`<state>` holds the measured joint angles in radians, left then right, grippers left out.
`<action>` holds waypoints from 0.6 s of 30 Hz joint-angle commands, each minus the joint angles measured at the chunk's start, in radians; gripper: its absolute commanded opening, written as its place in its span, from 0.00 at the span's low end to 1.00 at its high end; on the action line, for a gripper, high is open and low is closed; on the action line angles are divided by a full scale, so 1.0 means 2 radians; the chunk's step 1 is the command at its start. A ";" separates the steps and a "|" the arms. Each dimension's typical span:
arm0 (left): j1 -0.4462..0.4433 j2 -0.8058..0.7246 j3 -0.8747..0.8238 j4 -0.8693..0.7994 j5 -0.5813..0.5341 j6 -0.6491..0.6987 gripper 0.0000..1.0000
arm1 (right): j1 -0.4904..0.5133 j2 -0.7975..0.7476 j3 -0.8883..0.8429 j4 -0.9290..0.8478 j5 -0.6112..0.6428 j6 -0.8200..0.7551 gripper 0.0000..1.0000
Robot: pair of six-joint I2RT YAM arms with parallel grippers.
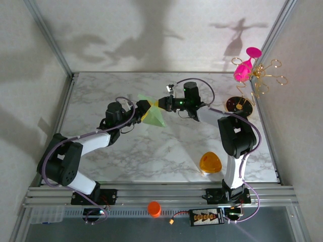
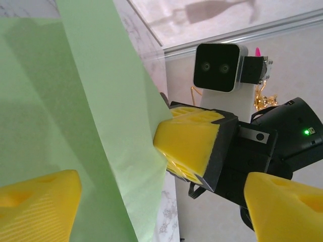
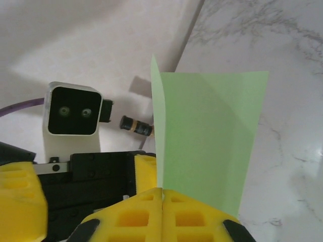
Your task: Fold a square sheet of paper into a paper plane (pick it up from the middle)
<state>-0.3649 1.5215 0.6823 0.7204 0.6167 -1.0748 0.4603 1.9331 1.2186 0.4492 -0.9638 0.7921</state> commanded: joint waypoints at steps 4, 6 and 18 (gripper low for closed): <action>-0.003 0.018 0.009 0.052 0.023 0.001 0.70 | -0.003 -0.029 -0.008 0.047 -0.040 0.044 0.06; -0.004 0.024 0.007 0.067 0.029 -0.004 0.64 | -0.004 -0.031 -0.011 0.057 -0.045 0.053 0.07; -0.005 0.030 -0.007 0.167 0.057 -0.028 0.40 | -0.005 -0.031 -0.025 0.125 -0.071 0.123 0.07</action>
<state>-0.3660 1.5795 0.6811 0.9573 0.6960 -1.1213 0.4557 1.9015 1.1740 0.6445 -1.0733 0.9989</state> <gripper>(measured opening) 0.416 0.074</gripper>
